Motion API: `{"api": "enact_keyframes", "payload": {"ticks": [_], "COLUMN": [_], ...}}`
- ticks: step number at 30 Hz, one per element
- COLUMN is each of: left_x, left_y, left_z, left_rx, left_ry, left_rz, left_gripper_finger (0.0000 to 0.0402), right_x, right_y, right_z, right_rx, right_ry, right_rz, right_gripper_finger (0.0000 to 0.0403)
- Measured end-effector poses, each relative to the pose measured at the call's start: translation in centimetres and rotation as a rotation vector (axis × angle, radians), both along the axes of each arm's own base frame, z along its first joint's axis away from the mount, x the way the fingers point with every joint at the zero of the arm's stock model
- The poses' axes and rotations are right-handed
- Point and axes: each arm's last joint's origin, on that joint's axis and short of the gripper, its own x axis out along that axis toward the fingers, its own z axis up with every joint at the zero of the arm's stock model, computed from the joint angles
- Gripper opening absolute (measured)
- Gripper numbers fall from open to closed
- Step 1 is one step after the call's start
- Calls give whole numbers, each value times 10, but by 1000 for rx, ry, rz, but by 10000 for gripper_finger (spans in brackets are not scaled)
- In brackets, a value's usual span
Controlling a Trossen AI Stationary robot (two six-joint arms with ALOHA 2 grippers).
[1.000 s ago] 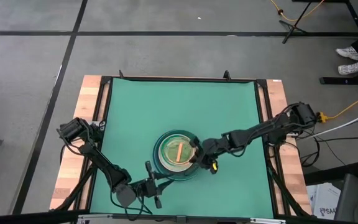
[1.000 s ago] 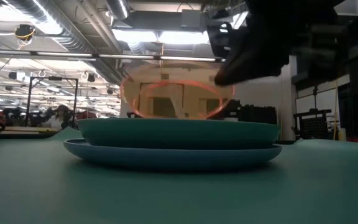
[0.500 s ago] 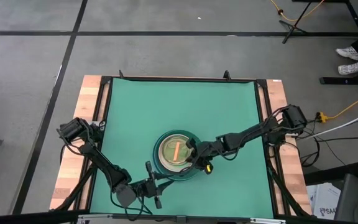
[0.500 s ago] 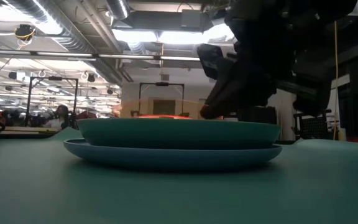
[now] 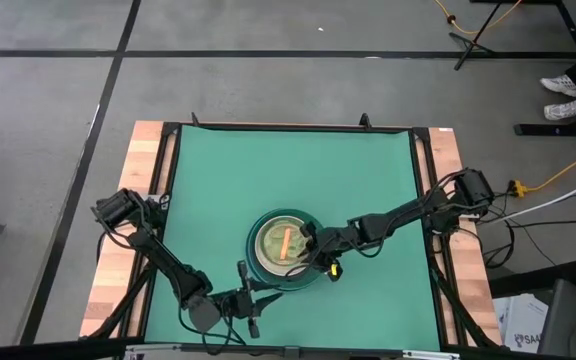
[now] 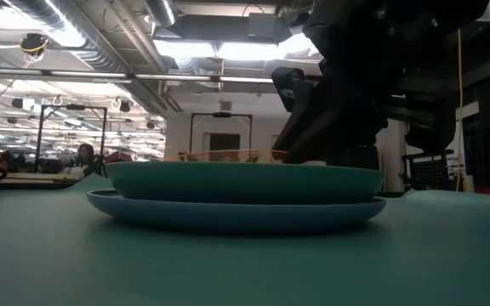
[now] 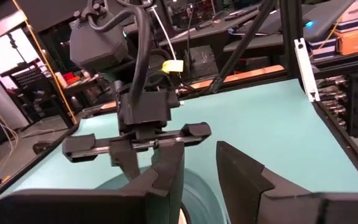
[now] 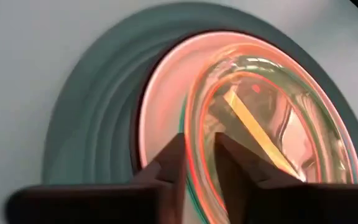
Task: Stack plastic plates
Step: Stack the orange plate on top of the light blue plate, then return to Home Position
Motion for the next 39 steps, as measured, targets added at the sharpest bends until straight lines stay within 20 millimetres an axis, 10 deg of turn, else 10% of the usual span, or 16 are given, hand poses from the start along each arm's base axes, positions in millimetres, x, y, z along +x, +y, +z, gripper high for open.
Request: {"api": "enact_keyframes", "payload": {"ticks": [9, 19, 39], "left_x": [14, 37, 56], "left_y": [22, 98, 203], "left_z": [19, 54, 51], "left_rx": [-16, -101, -223], "left_ry": [-18, 131, 295], "left_rz": [-19, -138, -347], "left_gripper_finger": [87, 87, 87], "right_x": [-18, -78, -191], "right_y": [-4, -23, -67], "right_z": [52, 111, 66], "right_rx": [92, 163, 227], "right_ry": [11, -46, -307], "right_rz": [-20, -108, -473], "right_gripper_finger": [147, 149, 150]}}
